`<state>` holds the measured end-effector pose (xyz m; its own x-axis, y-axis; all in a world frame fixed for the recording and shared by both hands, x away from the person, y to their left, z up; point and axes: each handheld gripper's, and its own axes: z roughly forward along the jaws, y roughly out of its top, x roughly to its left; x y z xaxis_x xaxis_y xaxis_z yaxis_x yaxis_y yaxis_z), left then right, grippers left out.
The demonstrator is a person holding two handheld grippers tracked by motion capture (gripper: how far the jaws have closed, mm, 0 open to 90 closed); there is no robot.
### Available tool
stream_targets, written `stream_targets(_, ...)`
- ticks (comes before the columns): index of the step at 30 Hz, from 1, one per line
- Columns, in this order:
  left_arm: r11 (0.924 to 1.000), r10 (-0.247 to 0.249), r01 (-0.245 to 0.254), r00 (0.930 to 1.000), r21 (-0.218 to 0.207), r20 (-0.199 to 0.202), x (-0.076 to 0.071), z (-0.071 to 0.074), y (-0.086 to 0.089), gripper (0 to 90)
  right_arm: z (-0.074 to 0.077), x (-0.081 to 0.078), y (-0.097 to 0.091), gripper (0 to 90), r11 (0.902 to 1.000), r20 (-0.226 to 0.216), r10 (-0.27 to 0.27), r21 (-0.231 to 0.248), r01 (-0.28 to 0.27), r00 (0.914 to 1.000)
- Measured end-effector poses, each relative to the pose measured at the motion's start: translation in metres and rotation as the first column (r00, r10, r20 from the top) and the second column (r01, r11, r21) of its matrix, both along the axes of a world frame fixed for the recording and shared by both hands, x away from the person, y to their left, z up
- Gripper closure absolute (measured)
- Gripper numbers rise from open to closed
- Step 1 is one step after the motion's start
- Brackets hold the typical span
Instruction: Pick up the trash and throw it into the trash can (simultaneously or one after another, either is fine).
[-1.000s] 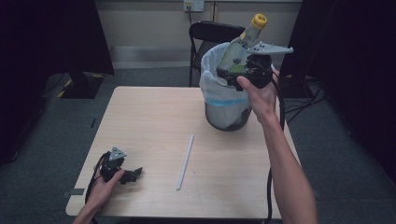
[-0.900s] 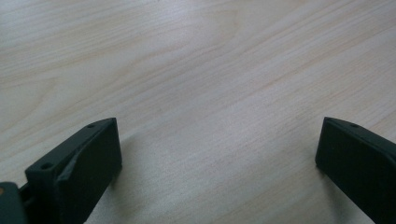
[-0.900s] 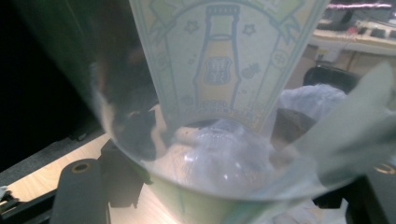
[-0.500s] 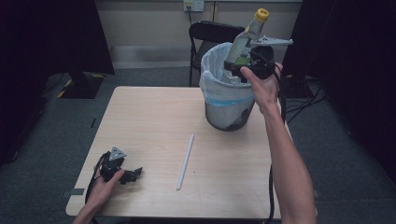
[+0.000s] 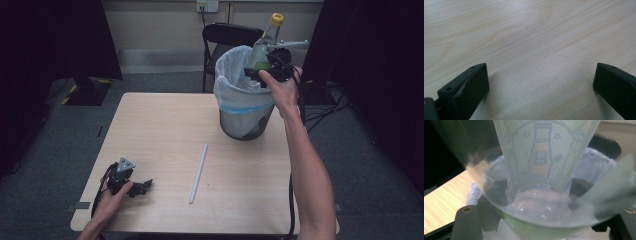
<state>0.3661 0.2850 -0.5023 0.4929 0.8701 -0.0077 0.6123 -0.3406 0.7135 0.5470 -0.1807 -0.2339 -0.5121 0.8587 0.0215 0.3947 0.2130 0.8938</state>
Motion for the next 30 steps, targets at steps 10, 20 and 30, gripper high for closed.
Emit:
stream_targets(10,1.0,-0.004,0.004,1.0,0.005,-0.002,0.0,0.0,0.0,0.0,0.001,-0.005,-0.011,22.0,0.9965,0.063,-0.053,0.067,0.049,0.9966)
stream_targets(20,1.0,-0.001,0.001,1.0,-0.002,-0.001,0.0,0.0,0.0,0.0,0.012,-0.021,-0.01,22.2,0.9971,0.11,-0.035,0.071,0.028,0.9933)
stream_targets(30,1.0,-0.005,0.005,1.0,0.004,-0.001,0.0,0.0,0.0,0.0,0.017,-0.039,-0.018,34.6,0.9966,0.117,-0.012,0.082,0.002,0.9931)
